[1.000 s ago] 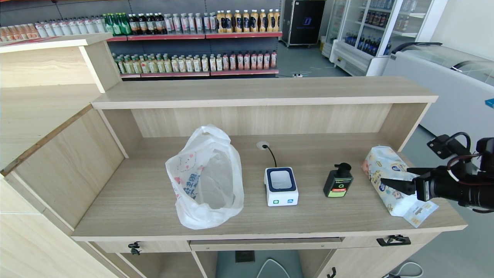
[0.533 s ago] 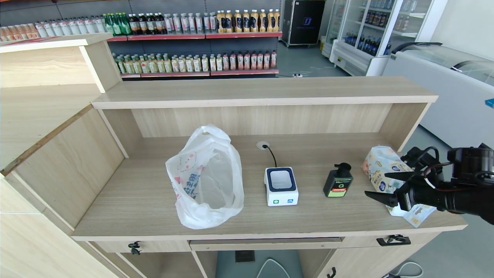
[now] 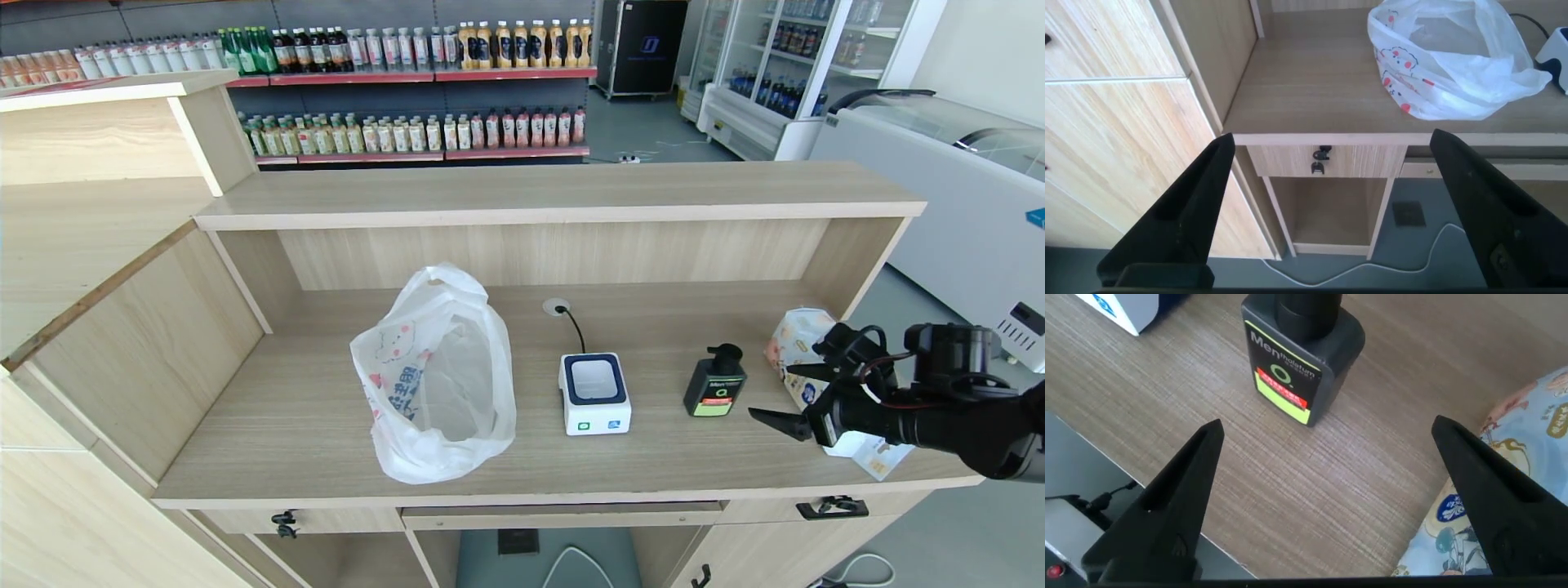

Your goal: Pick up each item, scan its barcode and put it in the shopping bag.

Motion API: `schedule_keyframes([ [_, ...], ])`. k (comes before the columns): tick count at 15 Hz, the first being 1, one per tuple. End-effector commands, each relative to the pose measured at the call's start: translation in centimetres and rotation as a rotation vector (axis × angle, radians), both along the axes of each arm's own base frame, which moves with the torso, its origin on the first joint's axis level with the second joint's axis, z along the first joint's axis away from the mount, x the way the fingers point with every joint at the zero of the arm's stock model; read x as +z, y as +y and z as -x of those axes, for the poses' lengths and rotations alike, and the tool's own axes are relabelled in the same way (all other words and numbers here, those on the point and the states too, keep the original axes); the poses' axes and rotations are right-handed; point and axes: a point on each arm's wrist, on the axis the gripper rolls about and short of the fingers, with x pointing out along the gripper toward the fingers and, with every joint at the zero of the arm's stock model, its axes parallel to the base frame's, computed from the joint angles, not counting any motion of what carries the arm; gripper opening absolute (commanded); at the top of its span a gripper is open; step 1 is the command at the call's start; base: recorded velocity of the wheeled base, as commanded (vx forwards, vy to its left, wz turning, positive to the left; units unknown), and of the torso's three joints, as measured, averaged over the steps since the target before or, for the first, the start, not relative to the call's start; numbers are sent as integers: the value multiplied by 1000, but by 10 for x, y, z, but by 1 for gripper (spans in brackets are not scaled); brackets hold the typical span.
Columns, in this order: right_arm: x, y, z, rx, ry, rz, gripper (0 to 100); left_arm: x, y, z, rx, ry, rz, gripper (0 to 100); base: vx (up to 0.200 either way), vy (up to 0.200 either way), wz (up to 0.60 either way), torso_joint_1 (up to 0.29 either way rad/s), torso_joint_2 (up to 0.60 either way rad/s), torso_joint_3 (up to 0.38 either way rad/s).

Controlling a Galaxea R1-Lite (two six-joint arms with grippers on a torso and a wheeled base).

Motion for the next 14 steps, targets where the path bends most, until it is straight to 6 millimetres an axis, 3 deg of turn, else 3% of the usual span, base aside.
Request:
schedule_keyframes([
  [1, -14, 4, -11, 32, 7, 10, 100, 0, 0, 0, 1, 0, 0, 100, 0, 0, 0, 0, 0, 0],
  [10, -37, 33, -43, 141, -66, -22, 100, 0, 0, 0, 1, 0, 0, 100, 0, 0, 0, 0, 0, 0],
  [14, -45, 42, -47, 165, -55, -25, 100, 0, 0, 0, 1, 0, 0, 100, 0, 0, 0, 0, 0, 0],
])
